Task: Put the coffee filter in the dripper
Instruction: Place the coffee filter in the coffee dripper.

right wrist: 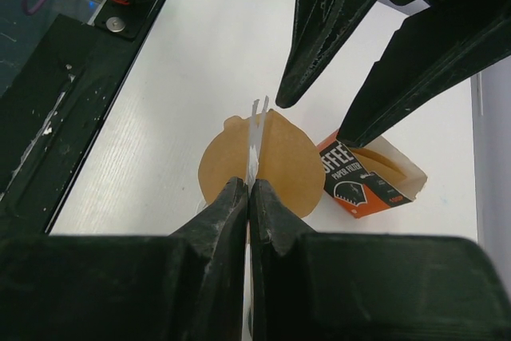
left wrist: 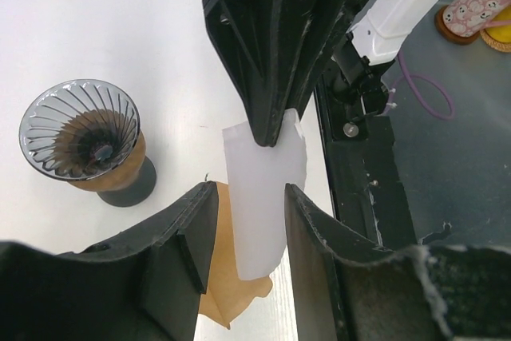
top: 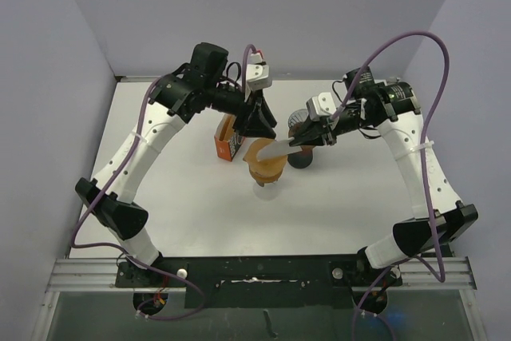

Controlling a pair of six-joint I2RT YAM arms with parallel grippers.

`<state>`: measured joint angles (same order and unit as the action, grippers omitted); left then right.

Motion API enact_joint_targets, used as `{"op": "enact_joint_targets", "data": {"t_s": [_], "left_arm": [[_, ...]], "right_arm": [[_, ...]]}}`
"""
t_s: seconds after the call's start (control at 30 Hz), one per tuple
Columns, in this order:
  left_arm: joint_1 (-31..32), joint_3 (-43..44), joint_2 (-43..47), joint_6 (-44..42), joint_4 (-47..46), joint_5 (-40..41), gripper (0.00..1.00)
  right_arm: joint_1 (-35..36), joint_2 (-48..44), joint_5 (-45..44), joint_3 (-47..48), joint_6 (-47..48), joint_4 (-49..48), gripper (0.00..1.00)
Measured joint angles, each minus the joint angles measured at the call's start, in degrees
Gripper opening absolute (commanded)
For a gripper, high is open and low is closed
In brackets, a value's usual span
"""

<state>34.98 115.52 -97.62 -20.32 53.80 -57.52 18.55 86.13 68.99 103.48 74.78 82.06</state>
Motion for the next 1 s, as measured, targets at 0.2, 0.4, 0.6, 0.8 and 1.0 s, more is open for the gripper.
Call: {"op": "enact_joint_targets", "data": {"t_s": [0.2, 0.4, 0.6, 0.8, 1.0], "left_arm": [[-0.46, 0.00, 0.00, 0.13, 0.17, -0.42, 0.38], [-0.46, 0.00, 0.00, -0.31, 0.76, -1.18, 0.41], [-0.70, 0.00, 0.00, -0.72, 1.38, -2.56, 0.42], [-1.40, -0.02, 0.00, -2.99, 2.75, -3.98, 0.44], [-1.44, -0.87, 0.00, -6.14, 4.55, -4.17, 0.45]], "right_arm": [[-0.02, -1.38, 0.00, -0.26, 0.00, 0.11, 0.01], [-0.02, -1.55, 0.02, -0.26, -0.02, 0.11, 0.01], [-0.02, -1.55, 0.02, -0.26, -0.02, 0.11, 0.01], [-0.02, -1.55, 0.02, -0.26, -0.09, 0.11, 0.01], [-0.09, -1.55, 0.13, -0.26, -0.24, 0.11, 0.01]]}}
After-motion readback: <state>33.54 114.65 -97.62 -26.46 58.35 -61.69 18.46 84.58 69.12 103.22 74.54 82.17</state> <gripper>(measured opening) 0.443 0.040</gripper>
